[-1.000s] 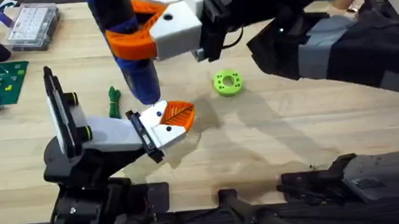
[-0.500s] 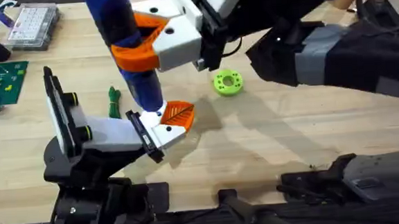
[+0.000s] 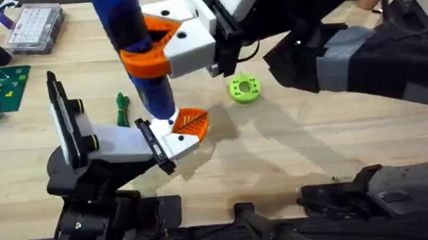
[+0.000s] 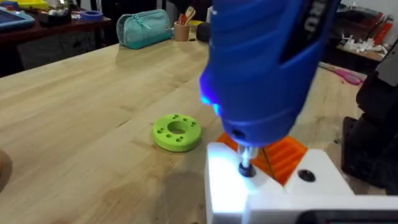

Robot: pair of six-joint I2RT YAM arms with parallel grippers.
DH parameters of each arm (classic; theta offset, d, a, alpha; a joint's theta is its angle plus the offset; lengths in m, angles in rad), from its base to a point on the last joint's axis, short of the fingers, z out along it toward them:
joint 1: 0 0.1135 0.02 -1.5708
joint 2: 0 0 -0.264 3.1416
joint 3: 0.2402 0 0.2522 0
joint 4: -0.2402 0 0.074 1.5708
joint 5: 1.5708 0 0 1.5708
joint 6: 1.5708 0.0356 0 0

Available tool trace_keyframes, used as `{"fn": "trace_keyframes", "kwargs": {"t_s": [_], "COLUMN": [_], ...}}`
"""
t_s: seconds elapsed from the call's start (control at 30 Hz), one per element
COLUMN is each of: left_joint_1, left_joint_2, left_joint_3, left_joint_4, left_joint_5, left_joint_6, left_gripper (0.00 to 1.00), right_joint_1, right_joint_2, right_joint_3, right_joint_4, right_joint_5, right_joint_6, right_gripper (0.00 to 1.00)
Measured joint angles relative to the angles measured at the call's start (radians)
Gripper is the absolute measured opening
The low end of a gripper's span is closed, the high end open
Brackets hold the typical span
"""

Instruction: Pick up the gripper from the table and insert it into the empty holder that is missing its gripper. Then pick up a screw, insert it into the mounting hole, and use the screwdriver to tighten it. Finally, clean up the table by picking up the vegetable and placing it into the bucket.

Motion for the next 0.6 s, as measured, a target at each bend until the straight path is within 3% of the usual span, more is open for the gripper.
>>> {"fn": "trace_keyframes", "kwargs": {"t_s": [0.6], "left_joint_1": [0.0], "left_joint_2": [0.0], "left_joint_3": [0.0], "left_joint_4": [0.0], "left_joint_5": [0.0], "left_joint_6": [0.0], "left_gripper": [0.018], "right_joint_1": [0.0], "right_joint_2": [0.0], "right_joint_3": [0.0], "right_joint_4": [-0.048], "right_joint_5": [0.0], "right_joint_6": [-0.034], "right_gripper": [0.039]}}
